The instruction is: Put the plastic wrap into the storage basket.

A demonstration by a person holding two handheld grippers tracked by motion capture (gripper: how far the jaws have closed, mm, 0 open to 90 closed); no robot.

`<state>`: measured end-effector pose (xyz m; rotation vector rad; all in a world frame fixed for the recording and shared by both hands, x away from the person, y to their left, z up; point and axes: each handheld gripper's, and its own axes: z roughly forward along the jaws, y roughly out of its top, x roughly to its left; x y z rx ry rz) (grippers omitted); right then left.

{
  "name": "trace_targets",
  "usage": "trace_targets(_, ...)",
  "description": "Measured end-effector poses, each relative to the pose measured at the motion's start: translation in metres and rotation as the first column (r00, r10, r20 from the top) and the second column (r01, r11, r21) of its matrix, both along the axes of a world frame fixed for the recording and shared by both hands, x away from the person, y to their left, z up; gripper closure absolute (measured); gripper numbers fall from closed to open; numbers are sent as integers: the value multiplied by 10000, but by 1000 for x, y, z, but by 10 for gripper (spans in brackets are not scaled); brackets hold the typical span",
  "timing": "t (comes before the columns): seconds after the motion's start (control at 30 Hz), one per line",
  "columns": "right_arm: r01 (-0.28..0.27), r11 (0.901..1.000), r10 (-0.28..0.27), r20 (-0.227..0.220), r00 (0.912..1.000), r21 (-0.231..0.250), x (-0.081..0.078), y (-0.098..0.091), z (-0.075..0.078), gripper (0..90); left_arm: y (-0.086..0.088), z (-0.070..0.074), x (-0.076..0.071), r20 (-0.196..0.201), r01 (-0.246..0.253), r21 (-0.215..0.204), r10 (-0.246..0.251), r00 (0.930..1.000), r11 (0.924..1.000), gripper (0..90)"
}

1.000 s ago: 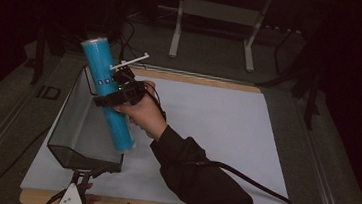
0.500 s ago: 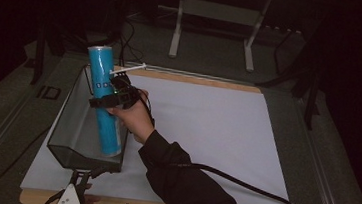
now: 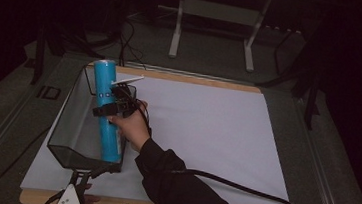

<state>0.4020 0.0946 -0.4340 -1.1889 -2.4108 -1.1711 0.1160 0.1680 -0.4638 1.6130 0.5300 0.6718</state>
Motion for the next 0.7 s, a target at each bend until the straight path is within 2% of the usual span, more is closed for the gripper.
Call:
trace_targets(0.03, 263, 9997, -263, -8, 9997, -20, 1, 0, -2, 316, 0, 0, 0, 2, 6, 6, -6, 10000, 10000, 7)
trace_targets(0.07, 263, 9997, -263, -8, 9997, -20, 1, 0, -2, 316, 0, 0, 0, 2, 6, 6, -6, 10000, 10000, 7)
trace_targets(0.1, 668, 9978, -668, -61, 9977, -49, 4, -1, -5, 316, 0, 0, 0, -6, 2, 21, -2, 10000, 10000, 7)
trace_targets(0.13, 847, 9964, -847, -56, 9964, -37, 5, -1, -7, 315, 0, 0, 0, -6, 2, 21, -2, 10000, 10000, 7)
trace_targets(0.17, 847, 9964, -847, -56, 9964, -37, 5, -1, -7, 315, 0, 0, 0, -10, 5, 33, -5, 10000, 10000, 7)
trace_targets(0.3, 1562, 9877, -1562, -381, 9870, -22, 14, -3, -17, 312, 0, 0, 0, -12, 32, 31, -32, 10000, 10000, 7)
trace_targets(0.47, 1961, 9804, -1968, -446, 9794, -183, 19, -2, -24, 307, -1, 0, 1, -38, 66, 65, -66, 10000, 10000, 7)
trace_targets(0.6, 2130, 9750, -2144, -155, 9766, -639, 21, 4, -28, 298, -1, 0, 0, -20, 108, 38, -108, 9999, 9999, 7)
trace_targets(0.7, 2309, 9702, -2332, -232, 9722, -740, 23, 8, -36, 297, 0, 0, 0, -2, 122, 46, -122, 9999, 9999, 7)
